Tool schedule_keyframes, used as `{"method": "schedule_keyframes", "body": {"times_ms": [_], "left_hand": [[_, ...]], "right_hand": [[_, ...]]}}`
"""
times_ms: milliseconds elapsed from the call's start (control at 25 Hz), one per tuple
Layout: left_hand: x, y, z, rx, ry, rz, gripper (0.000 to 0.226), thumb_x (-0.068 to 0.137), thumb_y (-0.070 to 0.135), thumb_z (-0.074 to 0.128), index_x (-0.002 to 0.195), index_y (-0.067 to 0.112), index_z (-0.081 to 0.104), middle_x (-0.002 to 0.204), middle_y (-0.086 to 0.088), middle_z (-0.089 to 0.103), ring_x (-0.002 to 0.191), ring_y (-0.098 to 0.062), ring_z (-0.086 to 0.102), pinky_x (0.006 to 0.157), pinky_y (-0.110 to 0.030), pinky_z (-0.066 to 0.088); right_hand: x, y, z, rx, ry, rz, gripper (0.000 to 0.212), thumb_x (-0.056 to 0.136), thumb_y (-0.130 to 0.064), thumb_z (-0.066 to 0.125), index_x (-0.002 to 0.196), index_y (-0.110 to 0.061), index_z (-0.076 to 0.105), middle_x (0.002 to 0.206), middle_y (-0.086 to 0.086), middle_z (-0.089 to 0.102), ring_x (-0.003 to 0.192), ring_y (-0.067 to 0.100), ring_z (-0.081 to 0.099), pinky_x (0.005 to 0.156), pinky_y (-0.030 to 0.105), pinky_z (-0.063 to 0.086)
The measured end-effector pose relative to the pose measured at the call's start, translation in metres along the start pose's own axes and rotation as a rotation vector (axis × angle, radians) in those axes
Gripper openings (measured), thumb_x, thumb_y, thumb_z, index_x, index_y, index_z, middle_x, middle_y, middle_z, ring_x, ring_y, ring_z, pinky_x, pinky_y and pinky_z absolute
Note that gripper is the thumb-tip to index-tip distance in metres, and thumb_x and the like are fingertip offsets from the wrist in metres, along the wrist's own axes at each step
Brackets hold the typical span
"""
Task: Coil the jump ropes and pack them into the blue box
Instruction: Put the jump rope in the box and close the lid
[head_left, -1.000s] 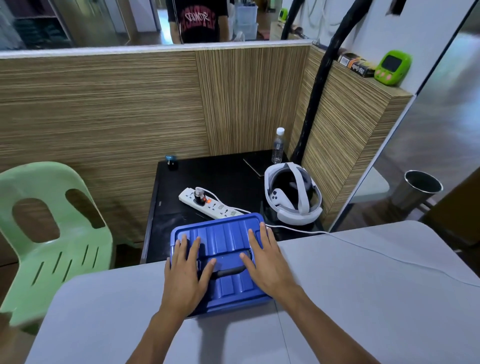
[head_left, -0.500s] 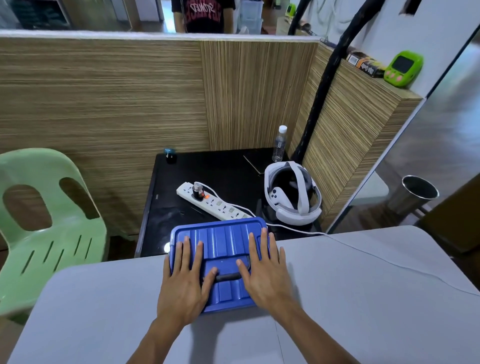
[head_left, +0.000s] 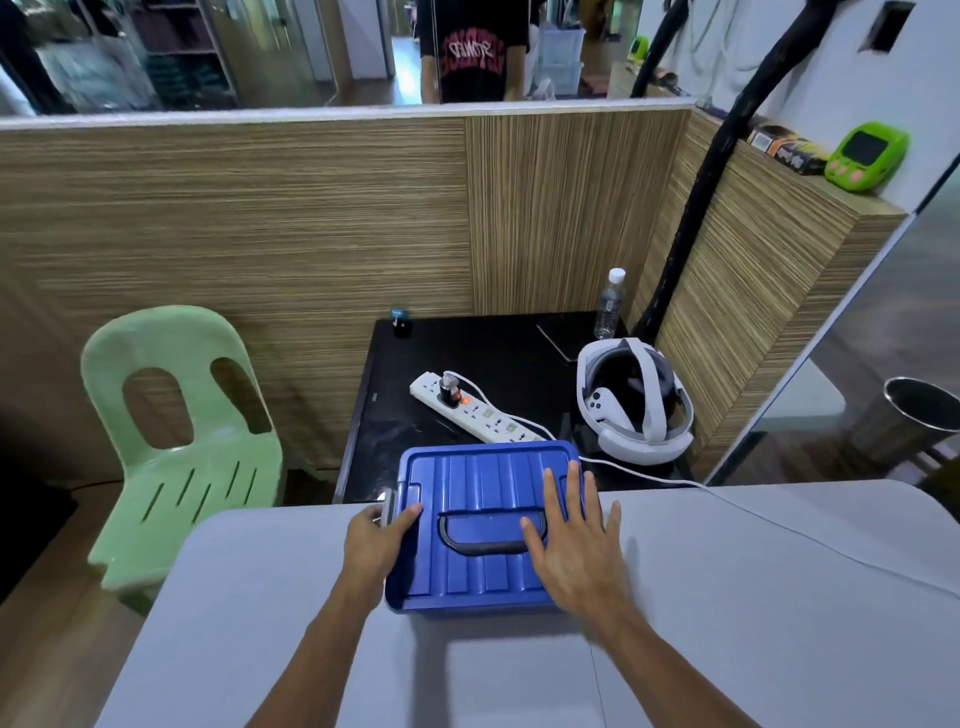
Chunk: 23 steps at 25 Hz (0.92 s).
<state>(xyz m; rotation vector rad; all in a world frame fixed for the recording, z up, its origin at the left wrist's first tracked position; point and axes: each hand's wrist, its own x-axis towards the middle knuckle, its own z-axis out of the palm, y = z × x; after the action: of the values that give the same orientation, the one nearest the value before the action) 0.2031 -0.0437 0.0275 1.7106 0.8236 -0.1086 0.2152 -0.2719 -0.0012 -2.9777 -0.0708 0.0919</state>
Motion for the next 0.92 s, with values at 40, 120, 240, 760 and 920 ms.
{"method": "schedule_keyframes", "body": {"times_ms": [40,120,240,760,920], "left_hand": [[-0.003,0.0,0.001,0.064,0.094,0.086,0.035,0.084,0.029,0.072,0.111,0.008,0.061,0.102,-0.011,0.069,0.087,-0.026,0.064,0.077,-0.036,0.052],[-0.018,-0.002,0.009,0.264,0.219,0.312,0.02,0.092,0.017,0.061,0.11,0.009,0.061,0.098,-0.011,0.07,0.085,-0.028,0.063,0.073,-0.031,0.045],[-0.034,-0.012,0.022,0.437,0.188,0.467,0.028,0.102,0.021,0.04,0.126,0.013,0.05,0.108,-0.011,0.064,0.09,-0.027,0.06,0.077,-0.028,0.044],[-0.012,-0.03,0.044,1.106,0.094,0.761,0.073,0.093,0.064,0.006,0.154,0.025,0.007,0.162,-0.004,-0.002,0.149,-0.02,-0.004,0.118,-0.051,0.003],[-0.012,-0.031,0.045,1.102,0.104,0.753,0.074,0.091,0.066,0.0,0.154,0.028,0.001,0.162,-0.001,-0.007,0.148,-0.019,-0.01,0.119,-0.048,0.0]], "right_hand": [[-0.001,0.0,-0.001,0.001,-0.001,0.0,0.079,0.094,-0.061,-0.009,0.155,-0.019,0.019,0.162,0.014,0.012,0.149,0.033,0.015,0.112,0.06,0.023],[-0.002,0.001,-0.003,-0.011,0.018,0.002,0.076,0.097,-0.059,-0.002,0.154,-0.017,0.024,0.161,0.015,0.018,0.147,0.033,0.021,0.11,0.059,0.027],[-0.002,0.002,0.001,-0.02,0.058,-0.017,0.071,0.096,-0.056,0.015,0.154,-0.017,0.025,0.161,0.016,0.018,0.147,0.034,0.02,0.11,0.06,0.028],[0.001,0.01,-0.012,0.64,0.031,0.333,0.097,0.089,-0.057,0.059,0.157,-0.019,0.001,0.163,0.014,0.001,0.149,0.03,0.011,0.117,0.046,0.026],[0.009,0.013,-0.012,0.92,0.05,0.412,0.06,0.084,-0.041,0.073,0.132,-0.014,0.047,0.122,0.005,0.064,0.113,0.026,0.061,0.092,0.038,0.051]]}}
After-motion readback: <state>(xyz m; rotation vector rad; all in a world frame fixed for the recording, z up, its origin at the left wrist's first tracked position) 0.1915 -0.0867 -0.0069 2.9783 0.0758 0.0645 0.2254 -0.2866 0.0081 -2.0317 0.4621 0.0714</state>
